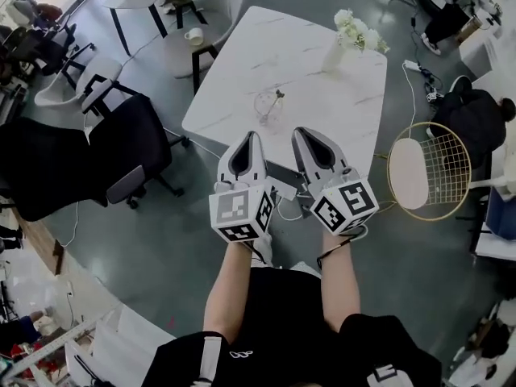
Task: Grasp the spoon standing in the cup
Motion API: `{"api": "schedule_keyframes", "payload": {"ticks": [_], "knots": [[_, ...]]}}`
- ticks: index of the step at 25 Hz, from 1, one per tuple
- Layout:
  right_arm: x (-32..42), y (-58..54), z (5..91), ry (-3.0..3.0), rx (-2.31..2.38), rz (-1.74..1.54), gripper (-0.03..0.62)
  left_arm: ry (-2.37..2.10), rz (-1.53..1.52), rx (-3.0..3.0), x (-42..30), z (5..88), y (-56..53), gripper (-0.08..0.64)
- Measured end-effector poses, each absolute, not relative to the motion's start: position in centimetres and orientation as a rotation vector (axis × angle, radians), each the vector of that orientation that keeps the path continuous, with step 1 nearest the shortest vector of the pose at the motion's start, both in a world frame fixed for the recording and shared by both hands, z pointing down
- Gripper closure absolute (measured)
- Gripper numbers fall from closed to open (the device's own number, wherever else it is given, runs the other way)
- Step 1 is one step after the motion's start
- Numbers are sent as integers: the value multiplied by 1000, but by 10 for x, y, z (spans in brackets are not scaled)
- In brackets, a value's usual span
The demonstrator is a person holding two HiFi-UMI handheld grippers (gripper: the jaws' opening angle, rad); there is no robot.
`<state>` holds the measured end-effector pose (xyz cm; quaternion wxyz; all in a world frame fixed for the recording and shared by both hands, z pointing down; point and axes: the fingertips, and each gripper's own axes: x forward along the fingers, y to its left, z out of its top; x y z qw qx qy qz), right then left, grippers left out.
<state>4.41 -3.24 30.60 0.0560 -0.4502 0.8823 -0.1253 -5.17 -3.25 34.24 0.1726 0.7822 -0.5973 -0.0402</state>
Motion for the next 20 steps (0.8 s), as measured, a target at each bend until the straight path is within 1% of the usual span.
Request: {"api": "schedule_keyframes", "payload": {"ticks": [4,10,20], "knots": [[25,-77,325,2679,-1393,-438,586,-1648,-92,2185,-69,366,-82,546],[59,-114,367,2589,-1607,-575,586,-1537,-26,2181,-58,398,-125,546],[62,-146,411,2653,-1540,-659,586,-1500,132,2131,-51,446,-131,546]]}}
